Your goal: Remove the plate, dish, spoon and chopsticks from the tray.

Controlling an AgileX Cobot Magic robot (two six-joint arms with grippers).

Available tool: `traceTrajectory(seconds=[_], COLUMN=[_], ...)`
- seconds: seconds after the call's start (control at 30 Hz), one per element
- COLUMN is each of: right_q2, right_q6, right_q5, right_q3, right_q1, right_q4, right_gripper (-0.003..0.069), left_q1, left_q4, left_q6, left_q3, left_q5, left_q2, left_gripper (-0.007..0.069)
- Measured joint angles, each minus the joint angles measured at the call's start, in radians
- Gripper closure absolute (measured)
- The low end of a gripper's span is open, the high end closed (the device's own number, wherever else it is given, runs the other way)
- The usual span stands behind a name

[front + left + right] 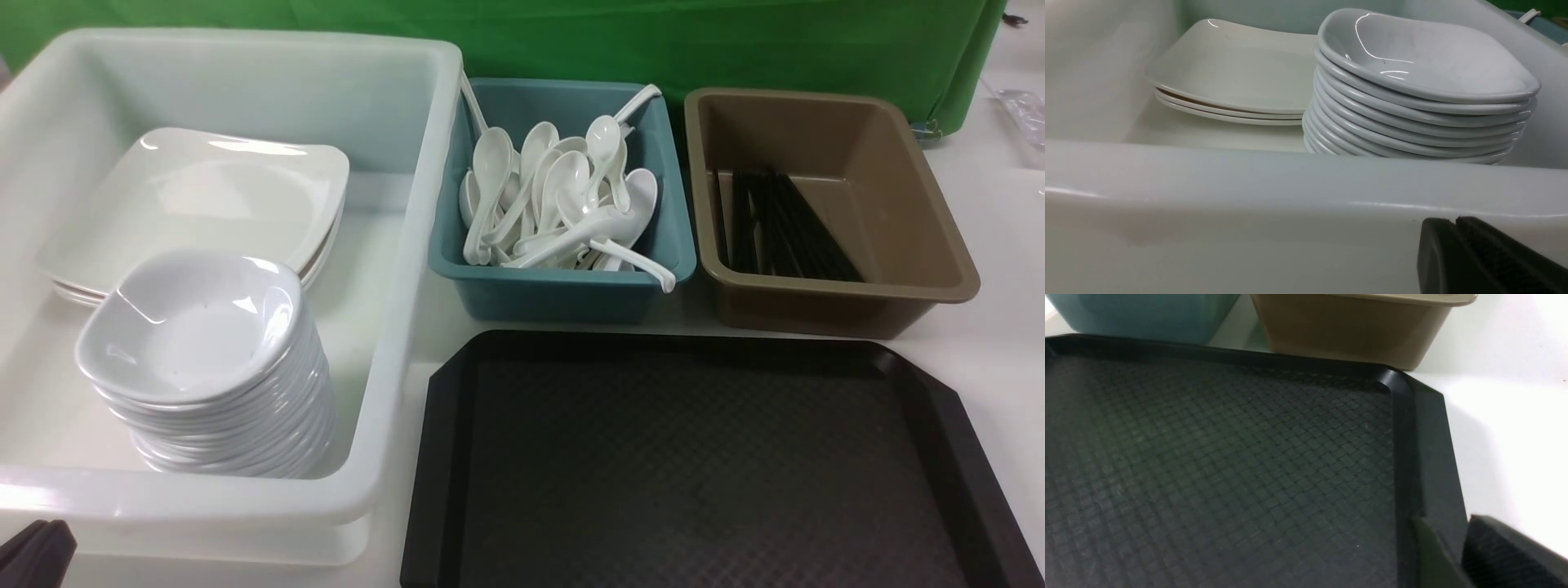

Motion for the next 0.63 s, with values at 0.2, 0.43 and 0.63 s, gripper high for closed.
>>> traceTrajectory(seconds=[0.2,0.43,0.63], right_q2=[0.000,0.000,0.000], right_q6=[0.000,0.000,0.000], right_q5=[0.000,0.000,0.000], right_q3=[0.000,0.000,0.000], right_q1=[0.000,0.000,0.000], right_q4=[0.000,0.000,0.000], right_gripper=[0.0446,0.0441,0.0424], left_q1=[0.000,0.000,0.000], left_q4=[0.000,0.000,0.000], left_q6=[0.000,-0.004,-0.006], left_q3=[0.000,0.000,0.000], left_q5=[0.000,0.000,0.000], left_q2=[0.000,0.000,0.000], left_gripper=[0.0613,0.0613,0.0613])
